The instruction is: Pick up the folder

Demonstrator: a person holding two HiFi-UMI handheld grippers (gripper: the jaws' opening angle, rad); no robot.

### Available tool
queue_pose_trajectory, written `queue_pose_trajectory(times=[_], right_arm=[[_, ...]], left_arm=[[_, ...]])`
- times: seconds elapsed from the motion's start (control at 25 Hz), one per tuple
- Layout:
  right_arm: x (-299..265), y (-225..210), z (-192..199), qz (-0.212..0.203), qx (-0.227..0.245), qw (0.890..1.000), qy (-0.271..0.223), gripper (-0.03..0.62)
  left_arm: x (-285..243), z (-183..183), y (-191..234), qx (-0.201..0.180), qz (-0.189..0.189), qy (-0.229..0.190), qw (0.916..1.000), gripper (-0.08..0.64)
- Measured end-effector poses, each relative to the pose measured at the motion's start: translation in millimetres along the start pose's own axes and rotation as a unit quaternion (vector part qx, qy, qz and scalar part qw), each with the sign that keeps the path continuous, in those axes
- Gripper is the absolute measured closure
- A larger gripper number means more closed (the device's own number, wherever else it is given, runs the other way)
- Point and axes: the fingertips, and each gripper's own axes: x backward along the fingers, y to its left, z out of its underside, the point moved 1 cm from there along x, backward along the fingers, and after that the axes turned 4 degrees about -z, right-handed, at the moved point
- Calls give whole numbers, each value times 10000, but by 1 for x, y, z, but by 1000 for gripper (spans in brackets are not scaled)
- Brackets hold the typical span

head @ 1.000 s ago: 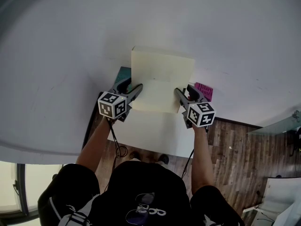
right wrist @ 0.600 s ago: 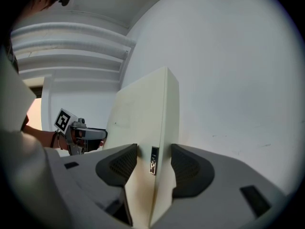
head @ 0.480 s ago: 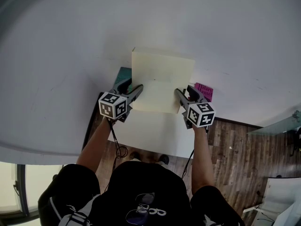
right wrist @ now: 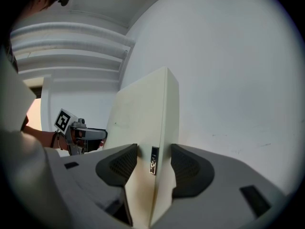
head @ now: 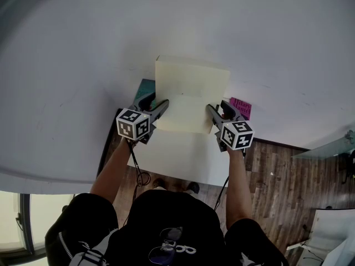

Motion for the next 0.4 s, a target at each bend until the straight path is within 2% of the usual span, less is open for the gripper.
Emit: queue_pose_trajectory(times=[0.4], right_arm=[[1,0,-1,17,5,10000,14,353]], left_arm=[[-1,-1,0,1,28,8,10000,296]])
